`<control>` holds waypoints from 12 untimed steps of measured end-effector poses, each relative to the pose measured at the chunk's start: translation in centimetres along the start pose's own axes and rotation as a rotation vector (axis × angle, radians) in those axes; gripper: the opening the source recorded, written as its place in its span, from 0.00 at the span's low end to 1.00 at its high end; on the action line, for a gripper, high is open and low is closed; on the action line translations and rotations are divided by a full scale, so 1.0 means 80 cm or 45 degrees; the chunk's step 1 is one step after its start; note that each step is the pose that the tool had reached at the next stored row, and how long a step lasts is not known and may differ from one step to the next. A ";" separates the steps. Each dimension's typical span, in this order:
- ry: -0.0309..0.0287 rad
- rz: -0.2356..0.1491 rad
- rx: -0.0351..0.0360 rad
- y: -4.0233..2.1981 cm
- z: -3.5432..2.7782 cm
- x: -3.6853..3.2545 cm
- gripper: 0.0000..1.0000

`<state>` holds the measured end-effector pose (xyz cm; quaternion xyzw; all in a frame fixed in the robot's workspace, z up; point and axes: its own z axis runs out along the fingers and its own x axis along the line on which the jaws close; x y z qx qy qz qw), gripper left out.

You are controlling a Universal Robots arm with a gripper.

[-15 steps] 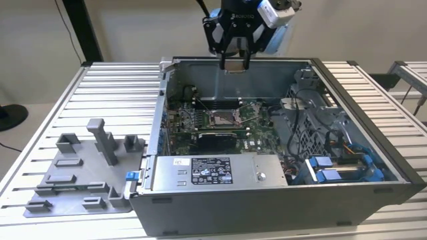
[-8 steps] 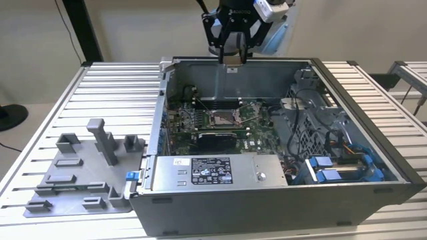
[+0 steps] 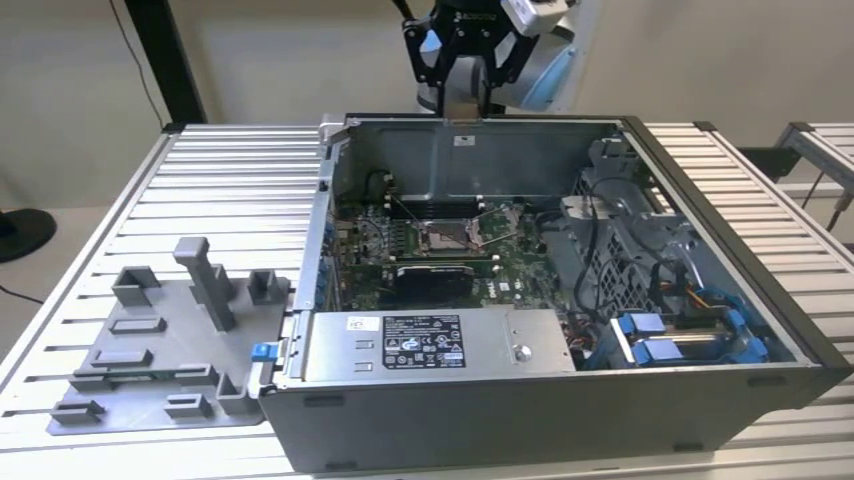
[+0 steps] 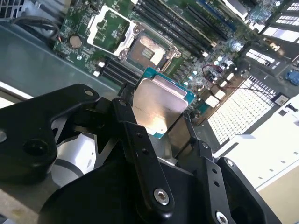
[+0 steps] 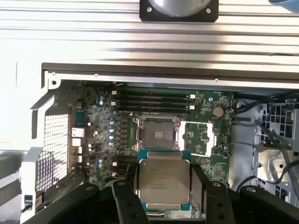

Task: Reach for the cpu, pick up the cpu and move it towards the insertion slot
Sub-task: 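Pick up the cpu and move it towards the insertion slot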

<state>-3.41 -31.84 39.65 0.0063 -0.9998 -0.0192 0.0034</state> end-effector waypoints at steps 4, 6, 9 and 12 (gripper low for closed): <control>0.0000 0.000 0.0000 0.0088 0.0006 -0.0001 0.00; 0.0001 0.002 0.0001 0.0100 0.0008 -0.0001 0.00; -0.0009 0.022 -0.0003 0.0105 0.0012 0.0000 0.00; -0.0019 0.049 -0.0004 0.0112 0.0018 0.0001 0.00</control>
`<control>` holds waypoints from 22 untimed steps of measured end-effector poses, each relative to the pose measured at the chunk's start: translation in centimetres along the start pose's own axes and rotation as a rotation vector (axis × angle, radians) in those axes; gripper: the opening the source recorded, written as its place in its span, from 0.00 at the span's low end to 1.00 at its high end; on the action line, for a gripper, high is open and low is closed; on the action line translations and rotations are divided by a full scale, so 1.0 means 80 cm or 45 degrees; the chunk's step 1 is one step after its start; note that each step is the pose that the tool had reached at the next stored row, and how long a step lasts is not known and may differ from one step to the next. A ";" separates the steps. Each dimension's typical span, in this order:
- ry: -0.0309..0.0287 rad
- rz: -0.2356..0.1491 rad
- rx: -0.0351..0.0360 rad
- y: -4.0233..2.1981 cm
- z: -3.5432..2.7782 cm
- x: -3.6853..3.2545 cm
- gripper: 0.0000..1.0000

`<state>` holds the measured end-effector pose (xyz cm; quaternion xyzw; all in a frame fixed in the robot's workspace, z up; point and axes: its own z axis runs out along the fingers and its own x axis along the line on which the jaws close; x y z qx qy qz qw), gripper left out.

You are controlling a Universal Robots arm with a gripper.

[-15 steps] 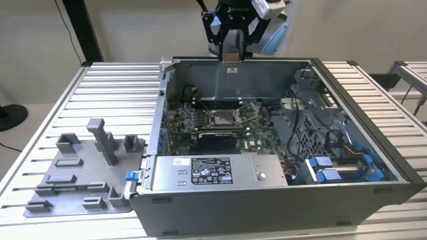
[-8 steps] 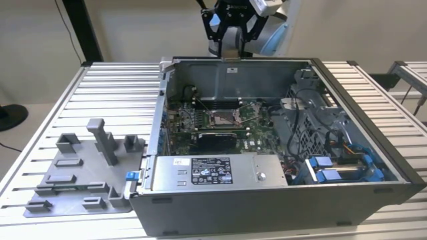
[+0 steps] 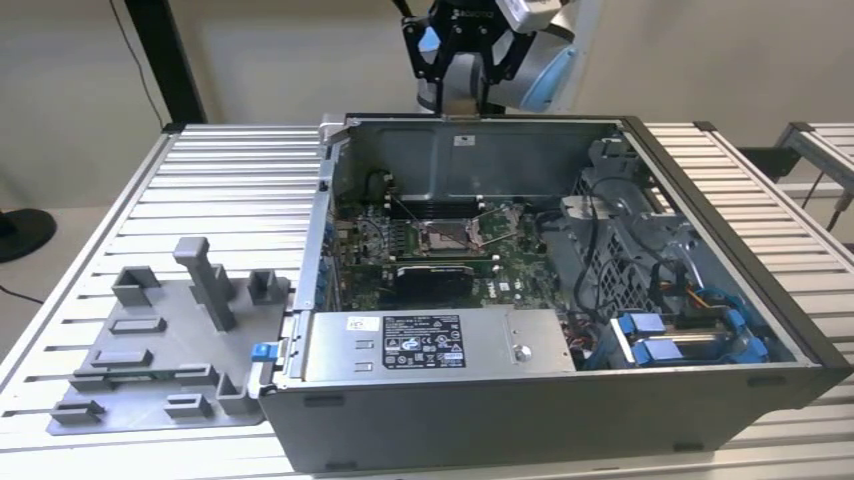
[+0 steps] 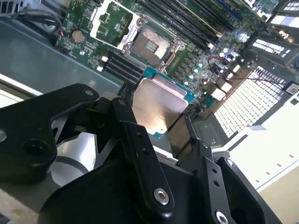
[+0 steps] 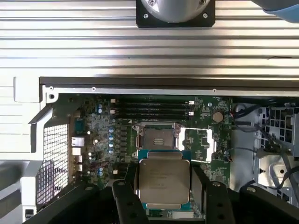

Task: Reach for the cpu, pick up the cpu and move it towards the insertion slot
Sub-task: 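Pick up the cpu and move it towards the insertion slot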

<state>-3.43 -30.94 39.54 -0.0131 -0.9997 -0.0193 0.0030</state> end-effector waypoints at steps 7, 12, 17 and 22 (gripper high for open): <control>-0.0001 0.004 0.0002 0.0136 0.0007 0.0007 0.00; -0.0002 0.003 0.0000 0.0138 0.0008 0.0007 0.00; -0.0001 0.002 0.0000 0.0138 0.0008 0.0007 0.00; -0.0001 0.002 0.0000 0.0138 0.0008 0.0007 0.00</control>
